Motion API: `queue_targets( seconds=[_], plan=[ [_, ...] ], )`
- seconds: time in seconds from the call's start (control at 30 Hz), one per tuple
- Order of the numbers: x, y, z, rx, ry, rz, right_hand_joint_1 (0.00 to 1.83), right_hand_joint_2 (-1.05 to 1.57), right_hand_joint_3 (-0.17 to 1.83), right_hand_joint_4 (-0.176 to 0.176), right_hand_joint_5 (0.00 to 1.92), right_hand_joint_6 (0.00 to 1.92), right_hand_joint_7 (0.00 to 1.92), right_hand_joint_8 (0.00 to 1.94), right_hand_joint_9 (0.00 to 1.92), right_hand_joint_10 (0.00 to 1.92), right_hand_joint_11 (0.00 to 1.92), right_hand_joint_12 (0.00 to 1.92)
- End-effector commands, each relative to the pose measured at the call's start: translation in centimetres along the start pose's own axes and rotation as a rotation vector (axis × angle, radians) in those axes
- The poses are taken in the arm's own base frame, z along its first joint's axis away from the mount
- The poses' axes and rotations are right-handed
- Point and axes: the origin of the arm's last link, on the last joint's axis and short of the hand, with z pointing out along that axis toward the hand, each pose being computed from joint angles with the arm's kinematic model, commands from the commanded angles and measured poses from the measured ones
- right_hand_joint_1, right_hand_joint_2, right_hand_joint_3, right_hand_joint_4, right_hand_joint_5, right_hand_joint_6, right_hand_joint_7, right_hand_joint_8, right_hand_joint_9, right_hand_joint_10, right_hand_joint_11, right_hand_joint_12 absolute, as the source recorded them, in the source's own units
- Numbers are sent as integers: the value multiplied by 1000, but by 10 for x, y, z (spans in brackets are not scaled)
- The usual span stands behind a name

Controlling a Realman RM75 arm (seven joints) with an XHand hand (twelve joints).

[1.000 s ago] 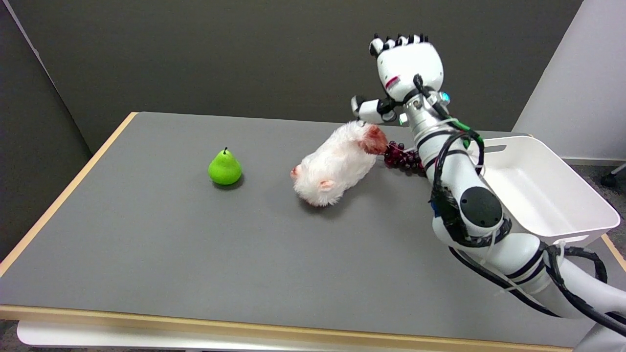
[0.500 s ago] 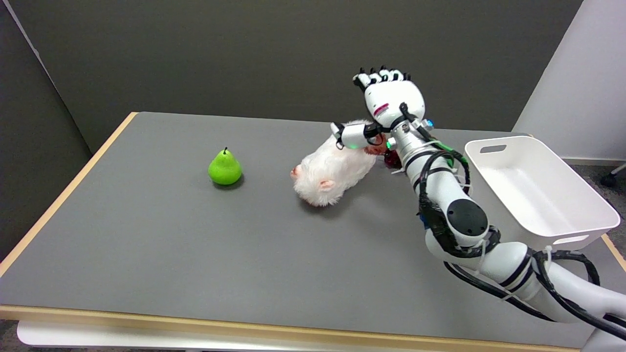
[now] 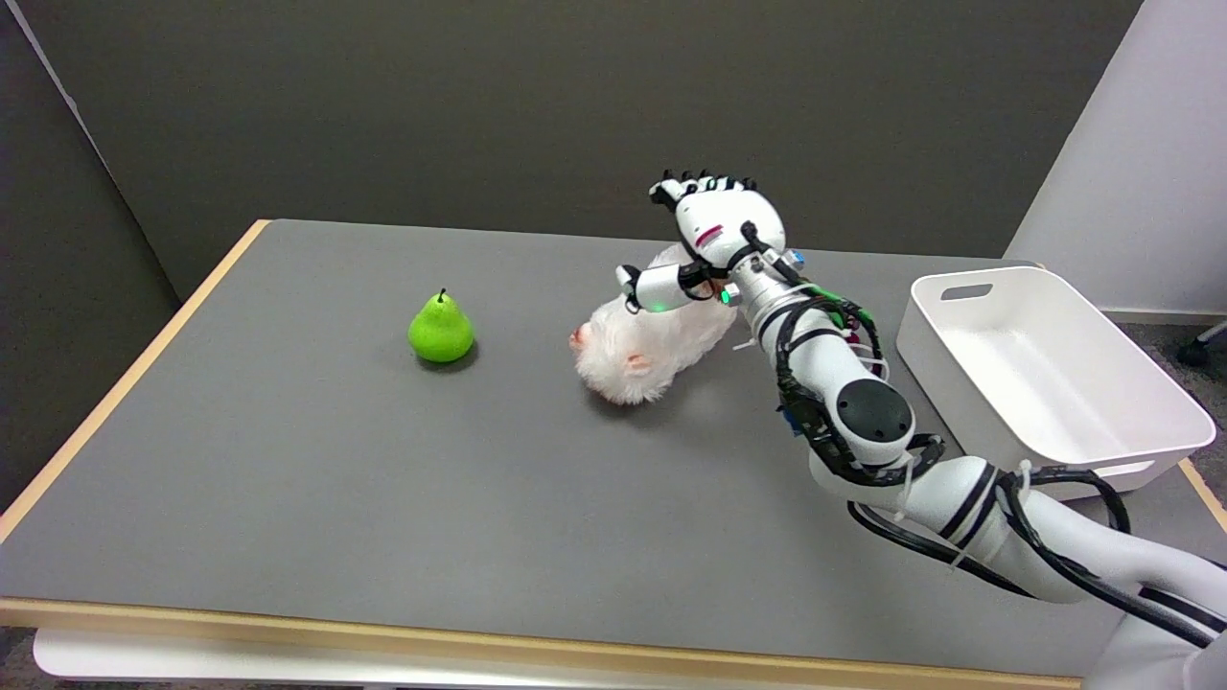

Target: Pick up the plush toy.

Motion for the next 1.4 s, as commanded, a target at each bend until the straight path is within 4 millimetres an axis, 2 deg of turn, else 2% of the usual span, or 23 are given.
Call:
queue_targets(
  seconds=[0.03,0.23,0.57,0.67,0.8,0.87,0.97,1.1,1.2,1.4],
  plan=[
    [-23,-24,7,119,-77,82,472,605,830,-23,256,469,383,442,289,978,328,1615],
    [-27,-34,-4,173,-89,95,548,626,856,-17,300,538,489,553,418,1099,437,1692],
    [-20,-40,-11,212,-59,61,562,629,861,-10,309,554,506,573,435,1107,435,1683],
    [-10,-43,-10,222,-23,47,563,630,862,-5,310,555,508,573,435,1104,417,1664],
    [19,-46,-9,223,96,-50,554,626,859,-1,305,547,481,536,384,1048,330,1584],
    [26,-40,-7,196,130,-77,551,624,857,0,302,540,468,518,354,1015,298,1551],
    [27,-23,-3,111,144,-89,476,596,932,5,270,542,375,486,275,848,168,1372],
    [7,9,6,-3,87,-102,479,598,921,6,264,521,348,445,219,802,99,1284],
    [-10,30,9,-70,35,-97,541,599,871,5,272,502,358,412,204,812,68,1303],
    [-34,53,10,-145,-46,-72,565,583,891,0,270,513,349,425,195,800,46,1293]
  ],
)
